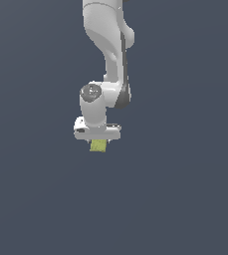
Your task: Pick up the object and move it to a goal position.
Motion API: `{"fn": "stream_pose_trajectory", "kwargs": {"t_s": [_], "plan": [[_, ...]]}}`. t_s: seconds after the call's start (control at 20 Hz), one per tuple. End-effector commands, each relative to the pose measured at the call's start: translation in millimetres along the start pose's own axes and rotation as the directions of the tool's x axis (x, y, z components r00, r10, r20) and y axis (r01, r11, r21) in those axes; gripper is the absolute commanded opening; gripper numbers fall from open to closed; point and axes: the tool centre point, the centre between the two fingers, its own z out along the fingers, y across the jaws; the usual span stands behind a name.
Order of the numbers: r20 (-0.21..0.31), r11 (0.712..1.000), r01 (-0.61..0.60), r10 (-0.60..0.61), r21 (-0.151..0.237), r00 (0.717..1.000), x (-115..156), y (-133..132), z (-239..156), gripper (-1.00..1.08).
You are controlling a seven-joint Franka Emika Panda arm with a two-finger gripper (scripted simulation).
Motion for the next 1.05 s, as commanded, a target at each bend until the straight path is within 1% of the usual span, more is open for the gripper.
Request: {"fn": "stream_pose_trajectory", "kwargs": {"t_s": [0.0, 0.2, 0.45, 0.7, 1.0], "plan": [[-0.001, 1.0, 0.001, -0.001, 0.0, 1.0, 11, 25, -15, -1.0], [-0.001, 1.0, 0.001, -0.001, 0.0, 1.0, 27, 61, -34, -1.0], [-0.001, 1.0, 0.001, -0.001, 0.0, 1.0, 41, 90, -50, -1.0], [-0.001, 1.0, 0.001, -0.001, 0.0, 1.0, 49, 105, -58, -1.0], [-0.001, 1.0, 0.001, -0.001, 0.0, 1.0, 53, 110, -61, -1.0]]}}
